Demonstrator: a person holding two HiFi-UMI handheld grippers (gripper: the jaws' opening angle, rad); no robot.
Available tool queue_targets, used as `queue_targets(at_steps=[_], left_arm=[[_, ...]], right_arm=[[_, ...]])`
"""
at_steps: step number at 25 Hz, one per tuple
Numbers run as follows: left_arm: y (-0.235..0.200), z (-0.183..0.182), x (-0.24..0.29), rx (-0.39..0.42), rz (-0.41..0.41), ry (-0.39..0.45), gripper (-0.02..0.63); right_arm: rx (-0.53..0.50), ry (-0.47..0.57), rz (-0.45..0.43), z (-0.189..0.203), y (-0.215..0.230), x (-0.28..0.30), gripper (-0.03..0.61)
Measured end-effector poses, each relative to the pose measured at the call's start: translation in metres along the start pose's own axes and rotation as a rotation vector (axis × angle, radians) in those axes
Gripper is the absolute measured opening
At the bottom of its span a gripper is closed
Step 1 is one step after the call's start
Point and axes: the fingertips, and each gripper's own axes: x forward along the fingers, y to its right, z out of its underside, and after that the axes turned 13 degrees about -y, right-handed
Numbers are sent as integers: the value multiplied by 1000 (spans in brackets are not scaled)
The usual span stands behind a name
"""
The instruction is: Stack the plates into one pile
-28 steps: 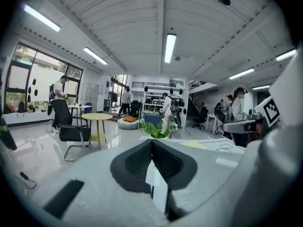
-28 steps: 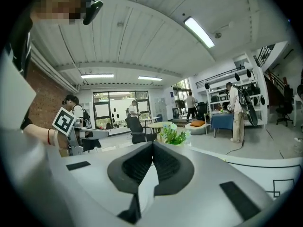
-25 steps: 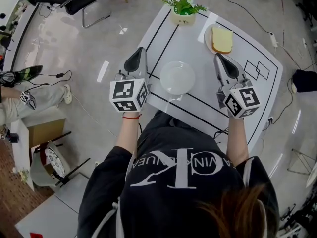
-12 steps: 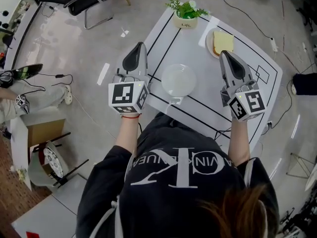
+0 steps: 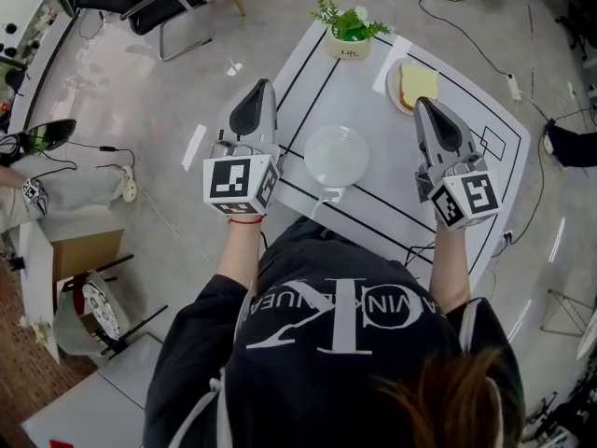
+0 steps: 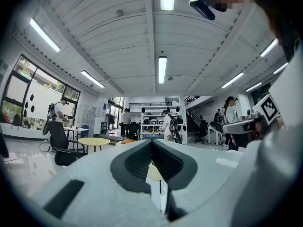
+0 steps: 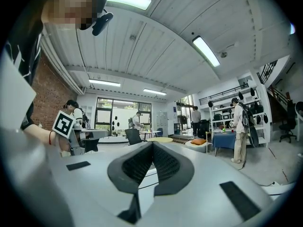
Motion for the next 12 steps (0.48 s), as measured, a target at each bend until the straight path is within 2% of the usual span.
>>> queue_targets(at_steps=[12], left_arm=[[0, 2, 4, -2, 5, 0, 9]], right_arm=[[18, 3, 10, 6, 3, 0, 0]])
